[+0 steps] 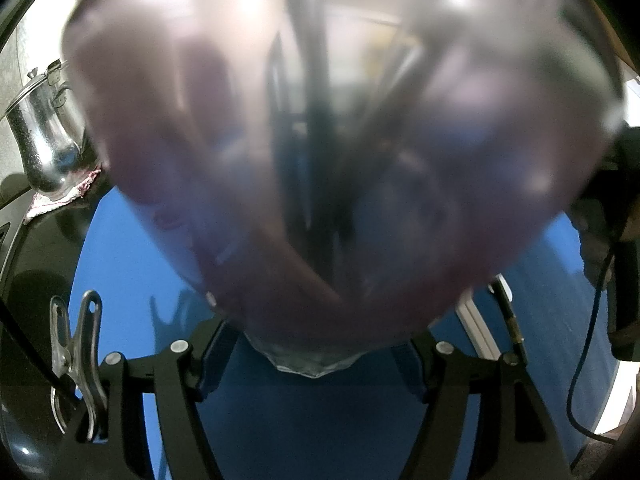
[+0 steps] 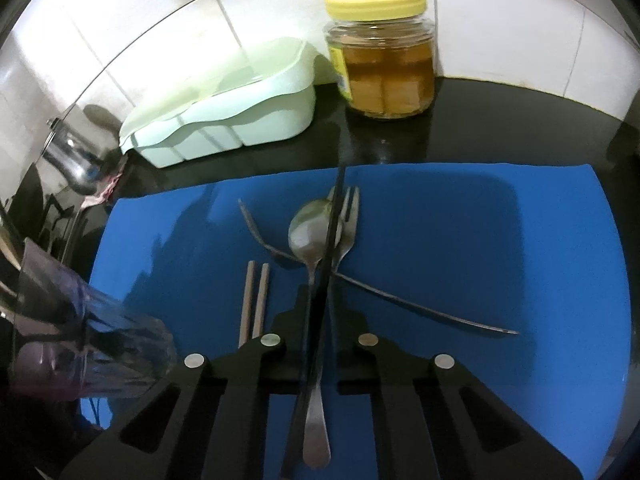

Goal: Organize utensils
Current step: 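Close the right tool on the dark chopstick lying on the mat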

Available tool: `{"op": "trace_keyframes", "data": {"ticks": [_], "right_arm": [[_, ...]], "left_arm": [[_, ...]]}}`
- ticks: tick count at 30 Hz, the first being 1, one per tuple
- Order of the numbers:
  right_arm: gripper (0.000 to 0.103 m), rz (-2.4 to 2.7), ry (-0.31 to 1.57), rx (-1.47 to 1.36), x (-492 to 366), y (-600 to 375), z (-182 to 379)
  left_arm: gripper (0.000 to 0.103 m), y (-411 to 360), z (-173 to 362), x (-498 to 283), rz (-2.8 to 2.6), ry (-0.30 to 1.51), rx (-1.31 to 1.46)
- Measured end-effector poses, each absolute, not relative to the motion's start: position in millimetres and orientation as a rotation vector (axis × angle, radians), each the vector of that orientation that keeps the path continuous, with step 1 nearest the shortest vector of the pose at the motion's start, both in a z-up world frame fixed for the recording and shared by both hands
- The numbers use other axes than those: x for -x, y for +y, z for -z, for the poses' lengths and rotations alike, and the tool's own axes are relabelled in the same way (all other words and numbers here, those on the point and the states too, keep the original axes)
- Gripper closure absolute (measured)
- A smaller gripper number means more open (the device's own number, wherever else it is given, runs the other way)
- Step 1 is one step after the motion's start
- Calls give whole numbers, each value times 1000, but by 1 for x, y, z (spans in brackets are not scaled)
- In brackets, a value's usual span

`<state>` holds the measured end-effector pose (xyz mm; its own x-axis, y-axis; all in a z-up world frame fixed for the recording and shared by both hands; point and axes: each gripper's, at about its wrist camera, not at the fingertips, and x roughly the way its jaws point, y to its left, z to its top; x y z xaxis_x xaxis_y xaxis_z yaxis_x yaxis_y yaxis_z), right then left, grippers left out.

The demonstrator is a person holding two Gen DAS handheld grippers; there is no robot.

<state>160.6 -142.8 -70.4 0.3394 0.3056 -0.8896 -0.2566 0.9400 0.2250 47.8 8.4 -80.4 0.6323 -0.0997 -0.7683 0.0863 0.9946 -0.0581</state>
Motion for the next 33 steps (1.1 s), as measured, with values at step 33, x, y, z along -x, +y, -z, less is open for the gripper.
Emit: {"op": "trace_keyframes", "data": {"ticks": [33], "right_arm": [[96, -340, 1251, 32, -157, -148, 76]], "left_arm": [[29, 10, 81, -47, 107, 880, 17]]}}
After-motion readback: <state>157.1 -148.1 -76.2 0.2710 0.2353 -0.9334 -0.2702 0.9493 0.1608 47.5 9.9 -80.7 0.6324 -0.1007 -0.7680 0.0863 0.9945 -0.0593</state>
